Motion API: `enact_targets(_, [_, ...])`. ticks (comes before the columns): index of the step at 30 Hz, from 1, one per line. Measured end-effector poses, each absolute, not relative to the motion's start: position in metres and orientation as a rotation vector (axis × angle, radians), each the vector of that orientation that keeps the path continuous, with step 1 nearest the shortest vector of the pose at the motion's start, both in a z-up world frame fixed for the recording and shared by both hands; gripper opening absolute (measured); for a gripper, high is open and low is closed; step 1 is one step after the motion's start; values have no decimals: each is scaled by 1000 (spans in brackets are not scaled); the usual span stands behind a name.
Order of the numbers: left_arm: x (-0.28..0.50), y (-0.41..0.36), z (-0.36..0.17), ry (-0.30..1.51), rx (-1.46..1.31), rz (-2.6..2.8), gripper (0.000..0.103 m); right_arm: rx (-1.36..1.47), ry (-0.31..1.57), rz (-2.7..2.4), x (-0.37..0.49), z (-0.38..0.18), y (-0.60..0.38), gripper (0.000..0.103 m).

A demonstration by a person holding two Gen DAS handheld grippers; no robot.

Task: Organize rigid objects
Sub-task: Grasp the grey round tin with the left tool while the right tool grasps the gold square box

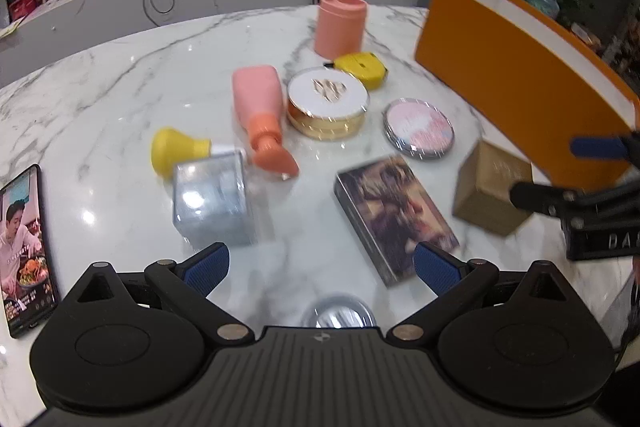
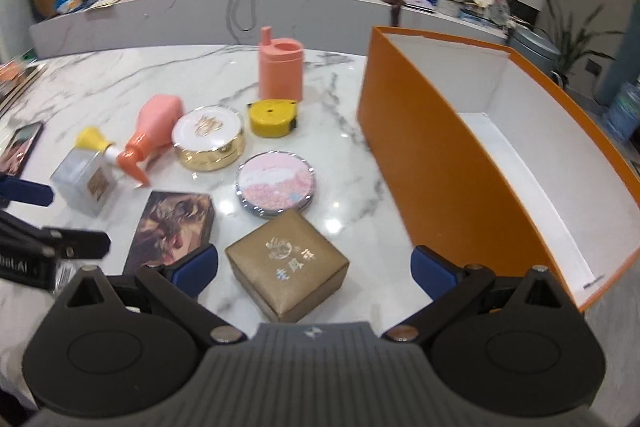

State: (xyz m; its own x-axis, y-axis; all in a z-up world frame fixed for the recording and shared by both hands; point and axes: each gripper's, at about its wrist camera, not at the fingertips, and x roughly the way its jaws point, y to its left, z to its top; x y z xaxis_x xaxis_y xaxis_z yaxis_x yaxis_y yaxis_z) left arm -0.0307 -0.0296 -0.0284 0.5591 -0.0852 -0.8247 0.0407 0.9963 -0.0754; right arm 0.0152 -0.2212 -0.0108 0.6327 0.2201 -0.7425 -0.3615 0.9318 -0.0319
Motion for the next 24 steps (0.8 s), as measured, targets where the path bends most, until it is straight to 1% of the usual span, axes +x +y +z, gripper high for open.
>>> enact_targets(11, [-53, -34, -48, 1007, -10, -99, 103, -217, 829, 491, 16, -21, -214, 100])
enact_targets(13, [-55, -37, -51, 1011, 0, -111, 103, -227, 841, 488, 19, -25, -211, 98])
enact_targets(14, [-55, -39, -52, 1010, 4, -116, 103, -232, 850, 486, 21, -28, -210, 93])
enact_targets(15, [-56, -40, -53, 1008, 6, -121, 103, -234, 859, 486, 23, -30, -209, 91])
enact_targets(16, [-56, -41, -53, 1003, 4, -126, 103, -238, 870, 486, 25, -32, -208, 92])
enact_targets(17, [-57, -42, -54, 999, -1, -132, 103, -242, 876, 483, 27, -35, -208, 90])
enact_targets(24, [-56, -45, -61, 993, 23, -148, 103, -258, 891, 489, 36, -43, -205, 87])
